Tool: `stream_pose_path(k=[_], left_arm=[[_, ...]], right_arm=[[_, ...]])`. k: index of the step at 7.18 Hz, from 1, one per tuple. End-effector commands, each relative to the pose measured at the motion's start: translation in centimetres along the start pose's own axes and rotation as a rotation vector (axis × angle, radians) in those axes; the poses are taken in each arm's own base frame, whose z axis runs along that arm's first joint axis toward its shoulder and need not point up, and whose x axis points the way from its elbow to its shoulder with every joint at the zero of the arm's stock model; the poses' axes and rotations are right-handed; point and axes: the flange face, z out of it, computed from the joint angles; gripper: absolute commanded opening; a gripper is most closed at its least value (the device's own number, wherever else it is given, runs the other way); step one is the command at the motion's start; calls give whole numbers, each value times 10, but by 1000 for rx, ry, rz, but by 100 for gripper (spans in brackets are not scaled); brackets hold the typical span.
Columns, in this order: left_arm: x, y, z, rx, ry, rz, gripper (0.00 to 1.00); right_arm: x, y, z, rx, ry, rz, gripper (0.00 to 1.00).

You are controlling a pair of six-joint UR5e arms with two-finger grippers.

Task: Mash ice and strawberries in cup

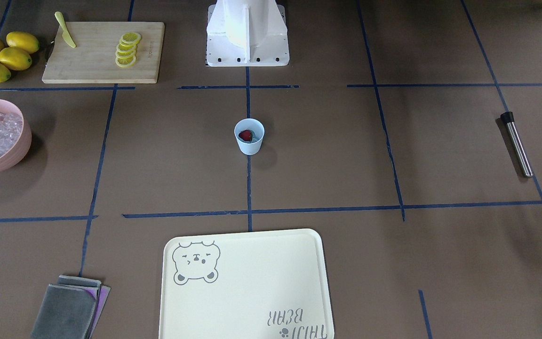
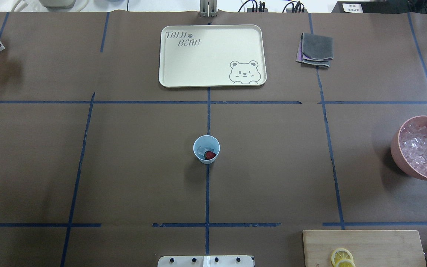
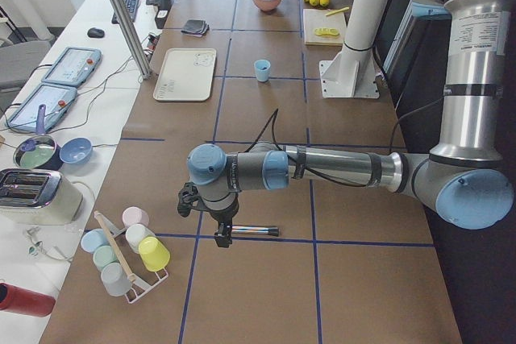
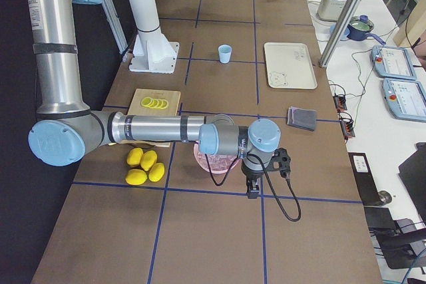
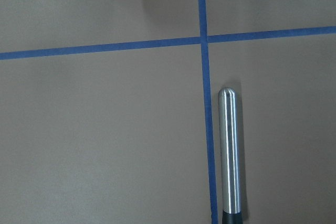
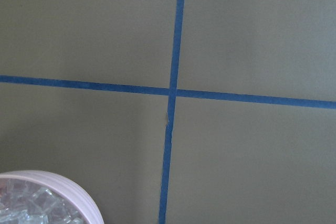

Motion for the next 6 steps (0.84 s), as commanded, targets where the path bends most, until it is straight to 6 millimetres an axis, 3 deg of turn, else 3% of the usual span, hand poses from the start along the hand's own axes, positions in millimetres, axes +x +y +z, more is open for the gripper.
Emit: stream_pose_path(k=[1, 3, 6], left_arm=[[0, 0, 0, 1, 0, 1, 100], [-1, 1, 1, -1, 0, -1, 100], [0, 0, 0, 1, 0, 1, 100]], right_arm=[[-5, 0, 10, -41, -9, -84, 100], [-9, 3, 2, -48, -12, -84, 100], [-6, 11, 4, -53, -81, -46, 100]])
